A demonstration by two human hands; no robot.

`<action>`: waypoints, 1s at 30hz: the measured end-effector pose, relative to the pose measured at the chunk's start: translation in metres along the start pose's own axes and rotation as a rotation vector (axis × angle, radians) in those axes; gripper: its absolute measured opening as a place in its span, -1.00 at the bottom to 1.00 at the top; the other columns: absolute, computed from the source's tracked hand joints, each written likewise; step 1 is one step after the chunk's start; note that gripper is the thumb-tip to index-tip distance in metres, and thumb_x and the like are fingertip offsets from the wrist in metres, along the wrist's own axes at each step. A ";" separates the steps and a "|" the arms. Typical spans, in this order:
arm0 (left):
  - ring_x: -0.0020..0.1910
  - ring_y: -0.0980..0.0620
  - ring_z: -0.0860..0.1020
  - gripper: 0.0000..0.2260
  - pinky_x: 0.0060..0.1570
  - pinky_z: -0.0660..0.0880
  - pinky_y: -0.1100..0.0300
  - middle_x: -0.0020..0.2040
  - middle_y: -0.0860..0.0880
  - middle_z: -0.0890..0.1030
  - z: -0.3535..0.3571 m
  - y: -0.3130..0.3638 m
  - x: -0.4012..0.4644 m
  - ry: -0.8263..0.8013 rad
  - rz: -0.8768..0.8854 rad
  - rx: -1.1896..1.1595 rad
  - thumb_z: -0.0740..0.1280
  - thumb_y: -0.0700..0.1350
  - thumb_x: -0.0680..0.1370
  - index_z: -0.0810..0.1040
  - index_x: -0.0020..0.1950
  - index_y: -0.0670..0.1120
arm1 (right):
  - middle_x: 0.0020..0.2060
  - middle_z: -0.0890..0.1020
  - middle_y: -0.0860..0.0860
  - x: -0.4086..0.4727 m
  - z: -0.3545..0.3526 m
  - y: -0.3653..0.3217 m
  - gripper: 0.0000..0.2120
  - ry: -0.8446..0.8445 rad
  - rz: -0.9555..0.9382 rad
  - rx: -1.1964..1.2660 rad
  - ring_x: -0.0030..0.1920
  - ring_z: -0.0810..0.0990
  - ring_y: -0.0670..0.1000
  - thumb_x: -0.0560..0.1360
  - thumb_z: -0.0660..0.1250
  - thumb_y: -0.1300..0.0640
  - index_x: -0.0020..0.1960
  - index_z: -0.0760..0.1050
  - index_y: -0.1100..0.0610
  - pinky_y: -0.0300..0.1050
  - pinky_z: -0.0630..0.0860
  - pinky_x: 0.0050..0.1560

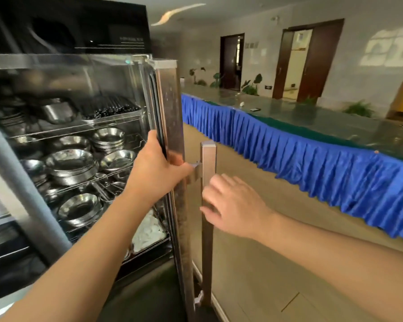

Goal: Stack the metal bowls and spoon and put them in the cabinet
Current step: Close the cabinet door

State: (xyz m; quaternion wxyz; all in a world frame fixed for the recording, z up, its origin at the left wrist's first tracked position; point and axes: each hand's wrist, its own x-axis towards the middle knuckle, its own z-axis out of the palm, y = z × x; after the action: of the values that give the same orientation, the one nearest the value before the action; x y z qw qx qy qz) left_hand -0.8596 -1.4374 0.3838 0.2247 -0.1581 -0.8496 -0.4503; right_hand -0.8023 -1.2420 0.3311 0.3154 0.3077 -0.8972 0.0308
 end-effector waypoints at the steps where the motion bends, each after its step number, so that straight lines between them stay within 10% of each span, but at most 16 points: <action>1: -0.28 0.30 0.61 -0.53 -0.41 0.39 0.38 -0.24 0.21 0.66 -0.010 -0.003 -0.003 0.024 -0.014 0.022 0.57 0.10 0.24 0.30 -0.09 0.15 | -0.13 0.37 -0.05 0.004 0.003 -0.001 -0.71 0.031 0.080 0.038 -0.23 0.34 -0.08 0.47 0.42 -0.02 -0.06 0.29 0.01 -0.18 0.41 -0.27; 5: -0.25 0.29 0.58 -0.52 -0.38 0.39 0.36 -0.25 0.16 0.61 -0.048 -0.015 -0.015 0.106 -0.033 0.102 0.58 0.13 0.26 0.33 -0.07 0.08 | 0.01 0.37 -0.02 0.028 0.024 -0.014 -0.43 0.097 0.299 0.253 -0.19 0.45 -0.06 0.36 0.55 -0.02 0.13 0.23 0.06 -0.35 0.32 -0.25; 11: -0.19 0.17 0.56 -0.51 -0.33 0.42 0.27 -0.14 0.13 0.57 -0.100 -0.048 -0.023 0.182 -0.078 0.271 0.57 0.09 0.31 0.36 0.03 0.02 | 0.37 0.45 -0.04 0.075 0.072 -0.054 -0.24 -0.188 0.513 0.881 0.25 0.53 0.00 0.43 0.51 0.07 0.47 0.13 -0.06 -0.04 0.51 0.22; 17: -0.17 0.19 0.59 -0.56 -0.26 0.48 0.31 -0.11 0.22 0.57 -0.144 -0.085 -0.026 0.261 -0.104 0.304 0.53 0.16 0.33 0.35 0.06 0.23 | -0.03 0.64 0.18 0.126 0.119 -0.095 -0.63 -0.329 0.576 1.066 0.00 0.64 0.16 0.39 0.52 0.09 0.10 0.51 0.21 0.10 0.59 0.09; 20: -0.12 0.27 0.57 -0.62 -0.24 0.43 0.36 -0.10 0.27 0.56 -0.166 -0.108 -0.025 0.319 -0.119 0.292 0.51 0.12 0.39 0.35 0.02 0.34 | -0.13 0.65 -0.01 0.154 0.137 -0.115 -0.76 -0.398 0.514 1.213 -0.03 0.64 0.00 0.40 0.53 0.09 0.00 0.59 0.14 -0.05 0.52 0.07; 30: 0.05 0.21 0.54 -0.87 -0.06 0.55 0.15 0.01 0.04 0.55 -0.240 -0.223 0.016 0.394 -0.129 0.295 0.34 0.02 0.57 0.39 -0.06 0.08 | -0.41 0.56 -0.10 0.273 0.205 -0.195 -0.76 -0.493 0.426 1.439 -0.24 0.60 -0.06 0.43 0.50 0.14 -0.34 0.50 0.02 0.07 0.56 0.15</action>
State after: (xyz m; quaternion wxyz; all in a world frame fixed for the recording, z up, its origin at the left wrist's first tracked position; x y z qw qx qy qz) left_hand -0.9209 -1.7584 0.3563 0.3773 0.0217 -0.8543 -0.3568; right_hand -0.9699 -1.5963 0.2996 -0.1817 0.2557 -0.7404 0.5945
